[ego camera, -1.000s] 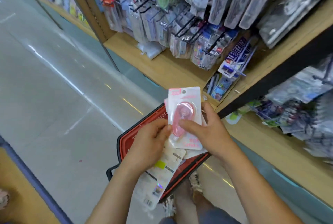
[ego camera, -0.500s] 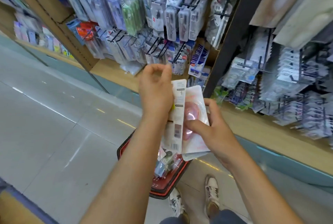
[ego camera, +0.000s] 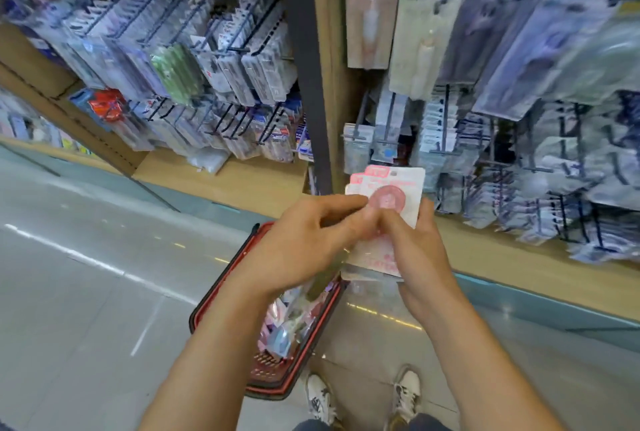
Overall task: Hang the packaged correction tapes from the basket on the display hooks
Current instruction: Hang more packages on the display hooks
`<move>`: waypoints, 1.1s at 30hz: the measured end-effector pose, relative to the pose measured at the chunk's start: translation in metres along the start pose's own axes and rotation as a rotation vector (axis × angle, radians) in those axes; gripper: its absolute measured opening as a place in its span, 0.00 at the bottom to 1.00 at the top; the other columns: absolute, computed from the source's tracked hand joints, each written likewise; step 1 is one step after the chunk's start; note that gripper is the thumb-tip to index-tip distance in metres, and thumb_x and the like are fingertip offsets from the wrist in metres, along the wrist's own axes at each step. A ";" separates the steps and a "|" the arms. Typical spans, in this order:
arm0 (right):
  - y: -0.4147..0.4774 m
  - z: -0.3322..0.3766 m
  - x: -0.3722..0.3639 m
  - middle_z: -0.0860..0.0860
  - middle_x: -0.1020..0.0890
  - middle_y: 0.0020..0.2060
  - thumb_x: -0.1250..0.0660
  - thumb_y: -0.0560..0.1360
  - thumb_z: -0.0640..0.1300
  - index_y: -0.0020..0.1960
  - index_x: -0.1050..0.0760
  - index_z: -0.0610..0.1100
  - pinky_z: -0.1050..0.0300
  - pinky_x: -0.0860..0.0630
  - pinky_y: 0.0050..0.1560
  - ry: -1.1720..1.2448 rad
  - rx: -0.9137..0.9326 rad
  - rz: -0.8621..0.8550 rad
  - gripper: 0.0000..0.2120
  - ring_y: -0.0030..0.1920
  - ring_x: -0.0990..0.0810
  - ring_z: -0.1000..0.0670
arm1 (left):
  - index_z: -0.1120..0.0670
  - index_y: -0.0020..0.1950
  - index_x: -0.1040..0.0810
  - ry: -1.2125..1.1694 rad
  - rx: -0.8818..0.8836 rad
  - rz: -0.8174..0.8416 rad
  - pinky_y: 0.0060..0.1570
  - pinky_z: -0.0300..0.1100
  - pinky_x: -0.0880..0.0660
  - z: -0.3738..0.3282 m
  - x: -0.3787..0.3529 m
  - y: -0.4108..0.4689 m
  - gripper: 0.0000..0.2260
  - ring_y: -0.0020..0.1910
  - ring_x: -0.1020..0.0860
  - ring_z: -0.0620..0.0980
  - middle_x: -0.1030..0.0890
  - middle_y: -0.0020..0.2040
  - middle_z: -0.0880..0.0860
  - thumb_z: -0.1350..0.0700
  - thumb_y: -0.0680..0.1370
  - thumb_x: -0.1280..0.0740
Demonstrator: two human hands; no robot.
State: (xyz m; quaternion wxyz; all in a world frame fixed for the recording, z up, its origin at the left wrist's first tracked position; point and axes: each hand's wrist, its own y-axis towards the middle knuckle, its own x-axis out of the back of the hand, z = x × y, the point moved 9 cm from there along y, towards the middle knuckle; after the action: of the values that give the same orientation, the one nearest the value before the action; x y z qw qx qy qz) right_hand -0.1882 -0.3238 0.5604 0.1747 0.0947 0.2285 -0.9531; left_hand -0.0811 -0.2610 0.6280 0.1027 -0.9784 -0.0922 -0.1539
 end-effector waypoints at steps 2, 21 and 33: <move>0.000 0.017 0.014 0.48 0.16 0.51 0.29 0.74 0.39 0.61 0.29 0.48 0.49 0.18 0.50 -0.057 0.051 0.018 0.18 0.49 0.15 0.49 | 0.56 0.48 0.15 -0.063 -0.007 -0.166 0.58 0.51 0.23 -0.011 0.003 0.000 0.19 0.51 0.17 0.51 0.14 0.47 0.51 0.45 0.81 0.39; -0.054 0.209 0.164 0.86 0.35 0.58 0.32 0.78 0.38 0.66 0.38 0.69 0.83 0.40 0.55 -0.431 0.656 0.114 0.31 0.60 0.36 0.80 | 0.64 0.33 0.34 -0.170 -0.136 -0.434 0.36 0.43 0.36 -0.155 -0.087 0.087 0.26 0.32 0.34 0.51 0.31 0.32 0.55 0.43 0.80 0.38; -0.071 0.258 0.173 0.50 0.16 0.55 0.29 0.73 0.50 0.57 0.19 0.51 0.42 0.22 0.58 -0.207 0.670 0.021 0.13 0.57 0.18 0.46 | 0.61 0.32 0.35 -0.257 -0.328 -0.292 0.35 0.47 0.42 -0.246 -0.125 0.122 0.23 0.32 0.39 0.53 0.35 0.31 0.55 0.50 0.83 0.38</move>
State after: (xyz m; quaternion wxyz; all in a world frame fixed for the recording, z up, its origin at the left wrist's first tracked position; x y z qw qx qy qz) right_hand -0.4002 -0.4355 0.7708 0.1658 0.0519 -0.1168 -0.9778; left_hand -0.2412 -0.4532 0.7960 -0.0930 -0.9698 -0.2188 -0.0544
